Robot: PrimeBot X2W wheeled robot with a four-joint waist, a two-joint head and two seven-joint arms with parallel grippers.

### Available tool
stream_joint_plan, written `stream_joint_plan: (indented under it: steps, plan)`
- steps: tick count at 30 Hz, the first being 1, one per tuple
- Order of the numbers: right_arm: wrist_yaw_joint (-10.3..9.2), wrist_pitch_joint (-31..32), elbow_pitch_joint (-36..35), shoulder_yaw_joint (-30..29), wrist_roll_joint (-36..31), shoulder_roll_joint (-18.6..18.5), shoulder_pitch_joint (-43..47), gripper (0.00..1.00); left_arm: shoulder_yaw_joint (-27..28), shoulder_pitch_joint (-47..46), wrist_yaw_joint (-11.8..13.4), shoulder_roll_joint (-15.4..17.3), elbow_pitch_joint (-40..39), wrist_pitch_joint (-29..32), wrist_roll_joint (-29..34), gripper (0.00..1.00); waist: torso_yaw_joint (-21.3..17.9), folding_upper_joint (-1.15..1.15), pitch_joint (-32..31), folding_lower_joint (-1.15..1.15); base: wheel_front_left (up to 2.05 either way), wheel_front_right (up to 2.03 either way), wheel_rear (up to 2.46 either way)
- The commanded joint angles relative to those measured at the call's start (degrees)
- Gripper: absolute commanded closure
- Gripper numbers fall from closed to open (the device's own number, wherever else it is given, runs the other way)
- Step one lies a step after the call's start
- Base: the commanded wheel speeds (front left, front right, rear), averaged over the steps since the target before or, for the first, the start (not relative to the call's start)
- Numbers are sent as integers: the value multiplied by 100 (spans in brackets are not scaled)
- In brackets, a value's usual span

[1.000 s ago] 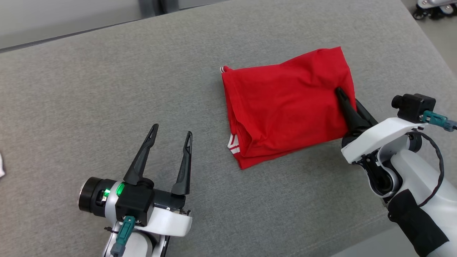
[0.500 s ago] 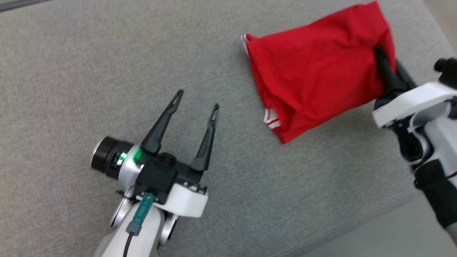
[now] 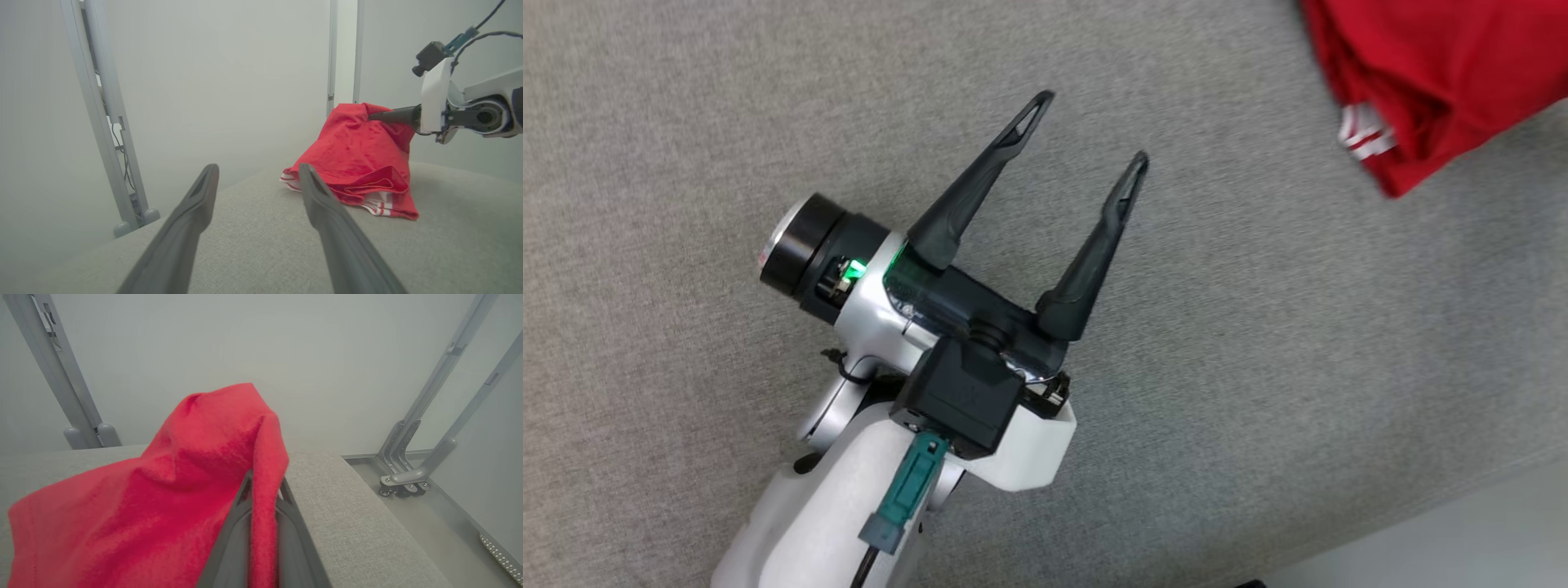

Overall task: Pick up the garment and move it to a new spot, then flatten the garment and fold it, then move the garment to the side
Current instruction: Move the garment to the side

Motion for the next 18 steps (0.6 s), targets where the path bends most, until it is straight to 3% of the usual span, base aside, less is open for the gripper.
stream_joint_plan:
  steps: [1,18]
  plan:
    - [-2,-49,90,-141,-178,-110,-111,100,-16,-140,-35,22,-118,80,60,0,118,0,203,0,0,0,0]
    - [-2,-48,576,-1688,-1942,-573,-701,100,-144,-429,-21,66,-706,385,147,0,355,0,620,0,0,0,0]
